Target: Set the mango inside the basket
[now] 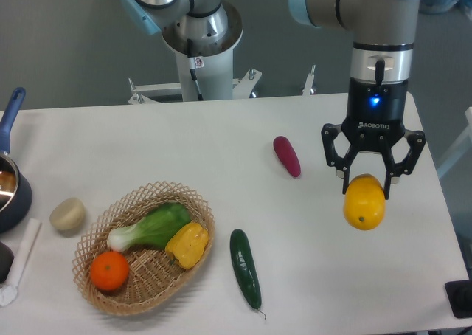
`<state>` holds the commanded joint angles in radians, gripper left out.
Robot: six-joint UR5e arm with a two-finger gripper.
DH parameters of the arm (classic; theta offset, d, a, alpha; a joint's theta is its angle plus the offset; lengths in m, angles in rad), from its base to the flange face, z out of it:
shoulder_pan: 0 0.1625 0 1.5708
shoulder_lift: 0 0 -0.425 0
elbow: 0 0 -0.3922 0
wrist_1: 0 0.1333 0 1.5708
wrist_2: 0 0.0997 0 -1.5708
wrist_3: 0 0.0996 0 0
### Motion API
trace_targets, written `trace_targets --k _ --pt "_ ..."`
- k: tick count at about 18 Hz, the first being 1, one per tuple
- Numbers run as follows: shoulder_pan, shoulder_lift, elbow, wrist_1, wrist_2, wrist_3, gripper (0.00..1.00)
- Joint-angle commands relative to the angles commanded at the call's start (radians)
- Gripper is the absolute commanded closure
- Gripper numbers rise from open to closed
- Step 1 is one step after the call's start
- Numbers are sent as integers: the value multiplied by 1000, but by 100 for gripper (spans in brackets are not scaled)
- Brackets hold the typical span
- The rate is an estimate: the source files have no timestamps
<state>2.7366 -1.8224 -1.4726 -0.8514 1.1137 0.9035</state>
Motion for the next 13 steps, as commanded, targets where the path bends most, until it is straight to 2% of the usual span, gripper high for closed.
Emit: trace_targets --k 13 --pt "-9 -3 -5 0 -3 -6 74"
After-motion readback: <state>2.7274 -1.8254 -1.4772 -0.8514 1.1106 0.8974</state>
